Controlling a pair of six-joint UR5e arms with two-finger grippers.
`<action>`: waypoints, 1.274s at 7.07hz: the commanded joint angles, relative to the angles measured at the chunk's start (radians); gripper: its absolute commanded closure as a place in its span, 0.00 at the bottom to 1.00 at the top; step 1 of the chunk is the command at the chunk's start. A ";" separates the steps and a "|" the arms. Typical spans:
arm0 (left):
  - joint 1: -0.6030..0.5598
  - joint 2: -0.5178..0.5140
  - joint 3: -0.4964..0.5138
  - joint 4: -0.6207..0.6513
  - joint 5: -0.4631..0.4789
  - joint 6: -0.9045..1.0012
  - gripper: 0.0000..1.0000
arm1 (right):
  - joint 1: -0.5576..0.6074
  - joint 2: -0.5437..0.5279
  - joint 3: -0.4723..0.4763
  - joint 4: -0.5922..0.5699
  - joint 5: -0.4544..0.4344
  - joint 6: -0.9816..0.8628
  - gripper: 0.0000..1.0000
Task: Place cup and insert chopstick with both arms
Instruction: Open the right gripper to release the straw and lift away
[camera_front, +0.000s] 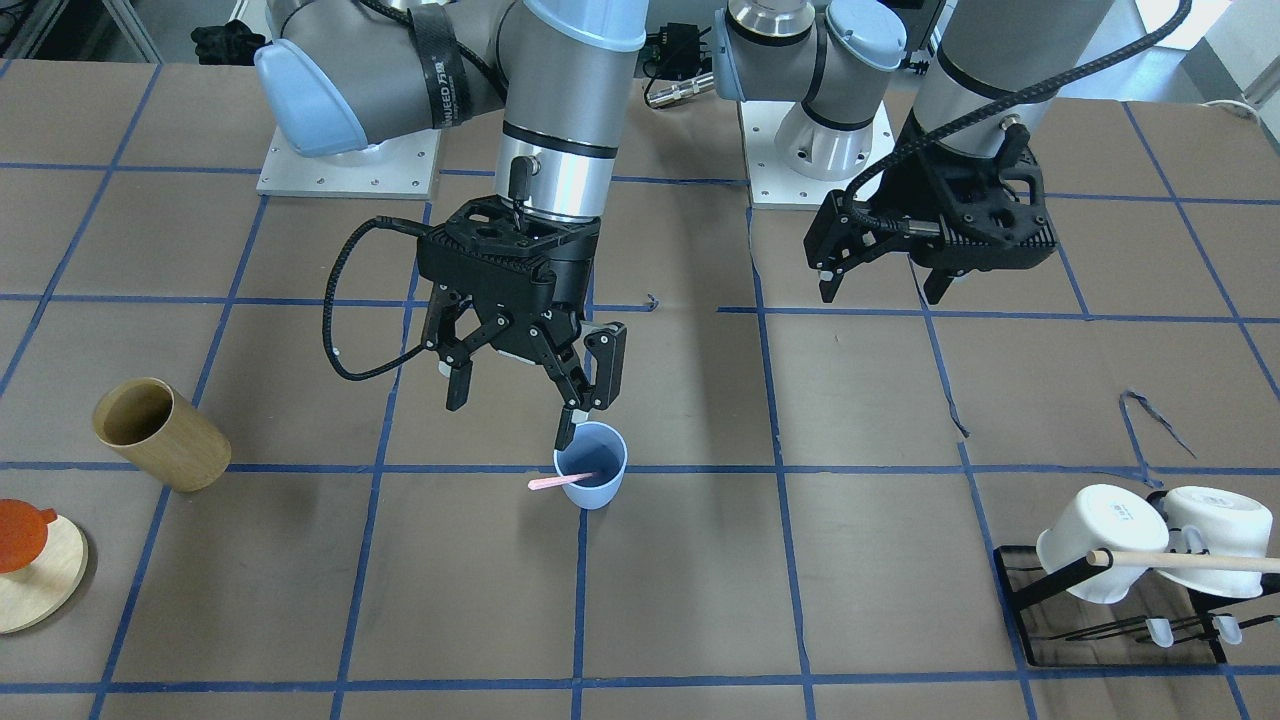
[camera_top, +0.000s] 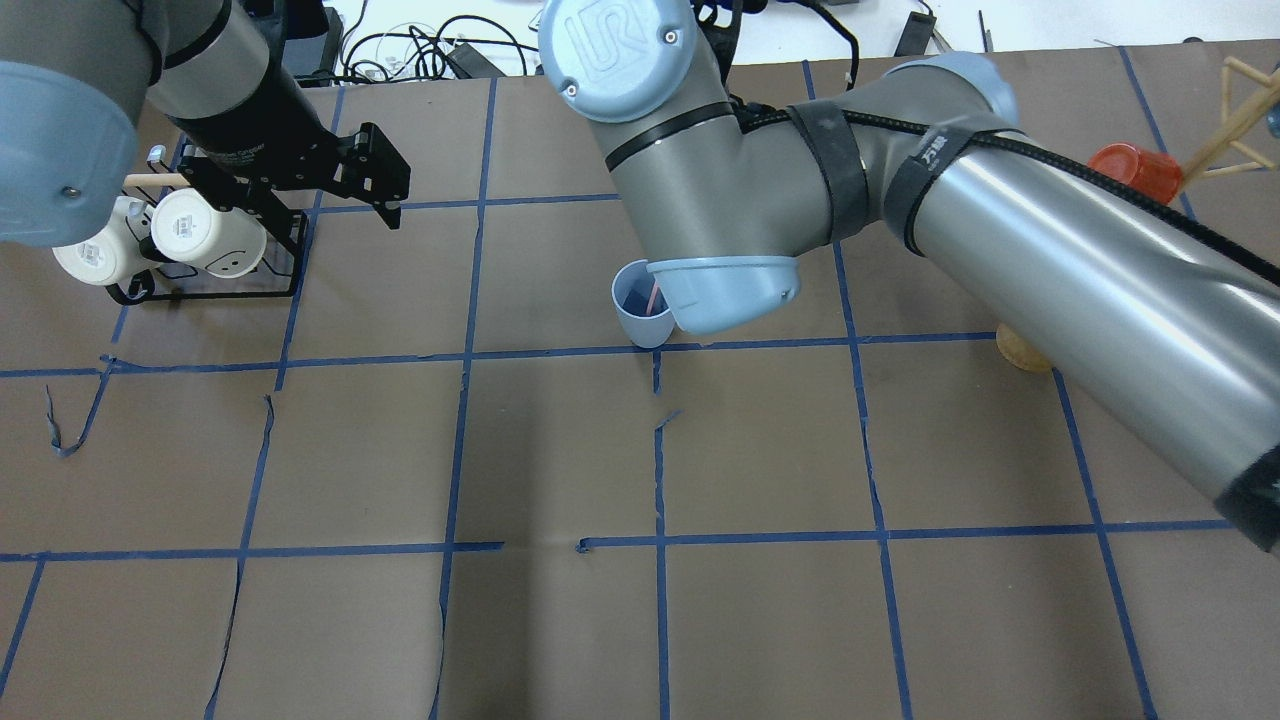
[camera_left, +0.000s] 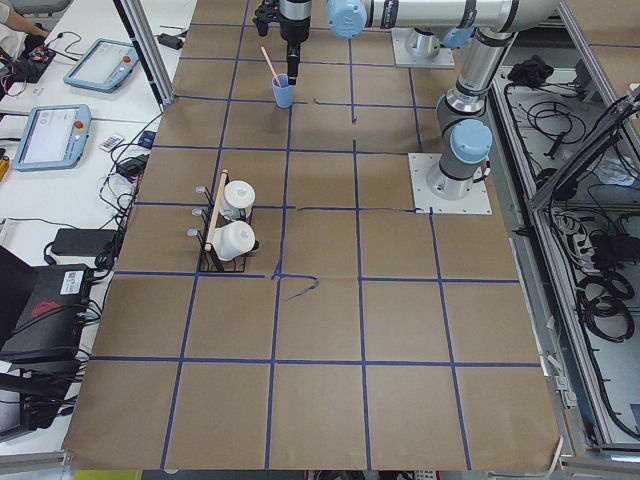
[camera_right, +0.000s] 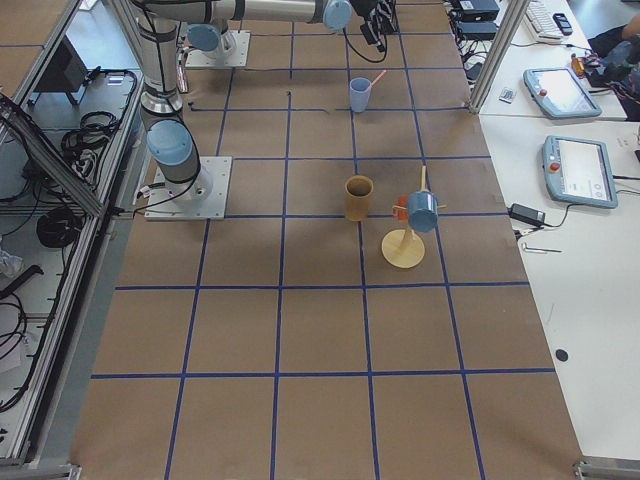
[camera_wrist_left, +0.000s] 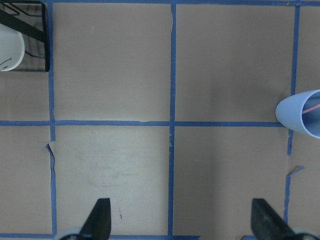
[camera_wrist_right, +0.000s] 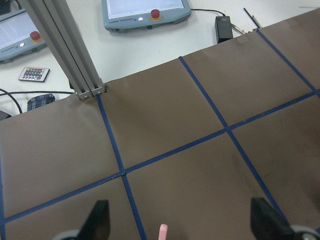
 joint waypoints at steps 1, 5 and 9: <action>-0.002 -0.004 0.001 0.004 0.003 -0.006 0.00 | -0.096 -0.027 -0.010 0.133 0.059 -0.127 0.00; -0.002 -0.001 -0.004 0.004 0.002 -0.006 0.00 | -0.342 -0.099 -0.006 0.507 0.290 -0.406 0.00; -0.005 -0.002 -0.002 0.006 0.002 -0.008 0.00 | -0.384 -0.153 0.008 0.746 0.466 -0.741 0.00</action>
